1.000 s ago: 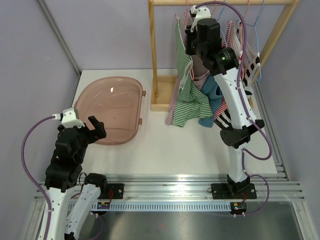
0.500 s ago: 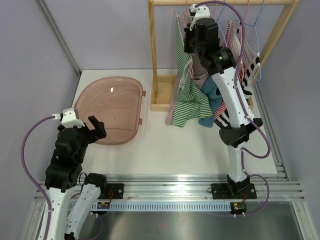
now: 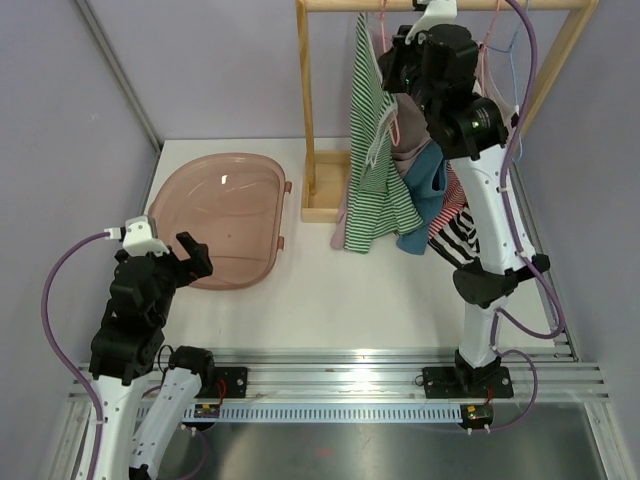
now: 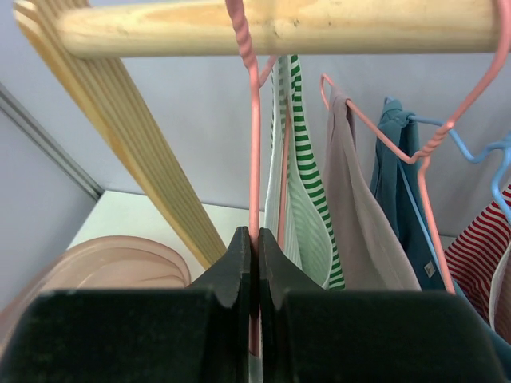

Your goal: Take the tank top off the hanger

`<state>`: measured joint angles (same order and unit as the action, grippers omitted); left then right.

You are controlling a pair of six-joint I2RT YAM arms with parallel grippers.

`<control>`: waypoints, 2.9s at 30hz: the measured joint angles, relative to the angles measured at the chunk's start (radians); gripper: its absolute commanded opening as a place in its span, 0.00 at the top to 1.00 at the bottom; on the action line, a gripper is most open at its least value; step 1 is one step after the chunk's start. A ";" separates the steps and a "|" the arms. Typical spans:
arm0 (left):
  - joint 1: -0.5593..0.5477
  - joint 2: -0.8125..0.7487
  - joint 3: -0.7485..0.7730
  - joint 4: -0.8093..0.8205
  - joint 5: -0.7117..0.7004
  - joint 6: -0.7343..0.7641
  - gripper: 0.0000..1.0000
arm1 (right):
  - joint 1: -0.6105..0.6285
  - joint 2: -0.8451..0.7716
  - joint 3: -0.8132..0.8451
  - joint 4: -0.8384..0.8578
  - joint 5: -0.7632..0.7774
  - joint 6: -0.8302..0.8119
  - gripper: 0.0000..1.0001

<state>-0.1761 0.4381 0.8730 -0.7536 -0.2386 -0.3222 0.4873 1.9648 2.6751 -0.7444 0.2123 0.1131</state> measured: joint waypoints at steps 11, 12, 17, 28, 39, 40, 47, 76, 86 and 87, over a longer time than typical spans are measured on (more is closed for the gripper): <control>0.000 0.175 0.253 0.000 0.101 -0.014 0.01 | 0.000 -0.325 -0.342 -0.050 -0.148 0.074 1.00; 0.000 0.200 0.296 0.000 0.129 -0.021 0.01 | 0.000 -0.364 -0.381 -0.059 -0.164 0.079 1.00; -0.010 0.319 0.480 0.058 0.269 -0.066 0.01 | 0.001 -0.580 -0.556 -0.112 -0.270 0.120 1.00; -0.634 0.652 0.814 0.100 0.078 -0.034 0.01 | 0.002 -0.973 -0.906 -0.146 -0.487 0.201 1.00; -0.984 0.901 0.977 0.104 -0.272 0.087 0.01 | 0.002 -1.109 -1.014 -0.167 -0.549 0.217 1.00; -0.985 0.912 0.977 0.105 -0.291 0.088 0.02 | 0.002 -1.112 -1.018 -0.167 -0.549 0.217 1.00; -0.985 0.945 0.978 0.121 -0.347 0.091 0.07 | 0.002 -1.130 -1.085 -0.157 -0.576 0.214 1.00; -0.959 1.003 0.978 0.116 -0.409 0.092 0.48 | 0.002 -1.176 -1.168 -0.090 -0.554 0.197 1.00; -0.940 0.998 0.964 0.138 -0.314 0.059 0.33 | 0.002 -1.173 -1.168 -0.068 -0.574 0.198 1.00; -0.940 0.998 0.964 0.138 -0.310 0.058 0.35 | 0.002 -1.173 -1.168 -0.062 -0.576 0.199 1.00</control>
<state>-1.1160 1.4357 1.8374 -0.6155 -0.5488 -0.2646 0.4892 0.7921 1.5066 -0.8066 -0.3641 0.3122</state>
